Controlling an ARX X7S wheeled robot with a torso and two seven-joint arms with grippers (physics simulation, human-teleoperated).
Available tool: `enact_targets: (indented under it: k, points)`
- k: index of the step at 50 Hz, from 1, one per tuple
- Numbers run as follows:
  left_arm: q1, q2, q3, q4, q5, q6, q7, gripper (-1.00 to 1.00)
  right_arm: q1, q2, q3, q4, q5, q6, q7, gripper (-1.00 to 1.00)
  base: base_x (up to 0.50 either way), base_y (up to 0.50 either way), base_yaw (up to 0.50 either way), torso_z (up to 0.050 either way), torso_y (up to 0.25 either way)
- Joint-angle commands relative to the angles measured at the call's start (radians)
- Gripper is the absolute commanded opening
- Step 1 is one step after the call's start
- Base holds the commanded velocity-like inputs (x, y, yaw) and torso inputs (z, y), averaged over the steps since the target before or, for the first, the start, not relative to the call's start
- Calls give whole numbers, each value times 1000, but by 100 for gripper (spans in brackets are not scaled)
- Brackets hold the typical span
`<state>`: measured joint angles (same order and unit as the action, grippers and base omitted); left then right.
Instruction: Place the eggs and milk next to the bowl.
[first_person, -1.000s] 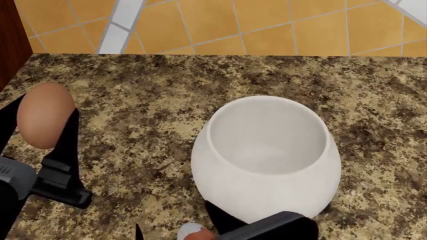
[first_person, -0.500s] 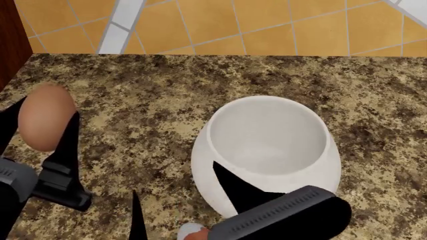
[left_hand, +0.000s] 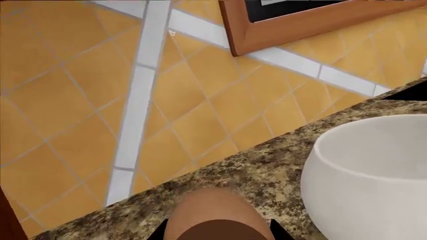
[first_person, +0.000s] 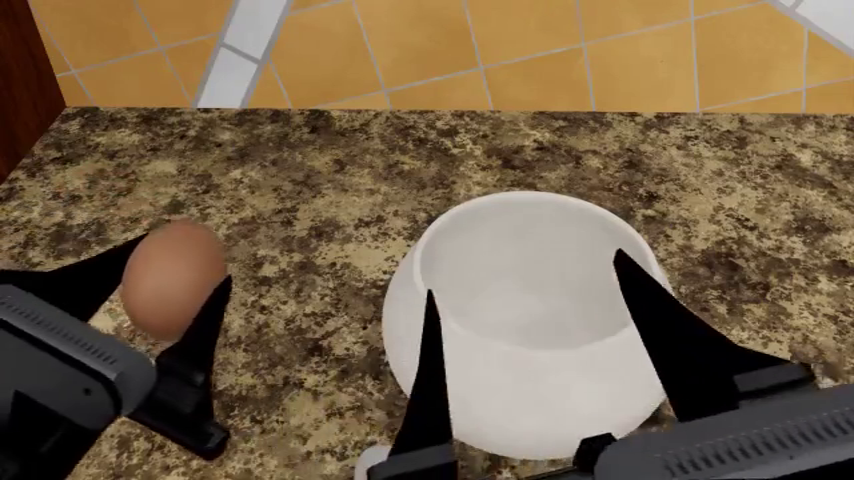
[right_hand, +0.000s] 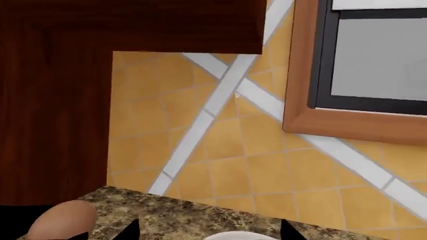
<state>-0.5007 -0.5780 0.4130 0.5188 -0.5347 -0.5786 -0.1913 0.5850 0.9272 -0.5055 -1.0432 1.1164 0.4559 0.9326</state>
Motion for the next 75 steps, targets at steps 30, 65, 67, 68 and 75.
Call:
enact_targets:
  k: [30,65,67,68,75]
  points:
    - [-223,81,191,-399,-37,-38,340,-100,-212,392,-112,-2,-201,-536,152,100,0,0,0,0,0]
    - [-349,197,280,-728,67,68,448,-100,-168,567,-332,5,-304,-767,284,100,0,0,0,0,0]
    - [-354,203,285,-745,74,75,452,-100,-168,571,-335,5,-306,-773,287,100,0,0,0,0,0]
    - [-356,206,288,-751,78,78,453,-100,-168,572,-335,5,-306,-773,288,100,0,0,0,0,0]
    - [-372,226,298,-805,90,101,467,-100,-166,573,-339,7,-307,-777,289,100,0,0,0,0,0]
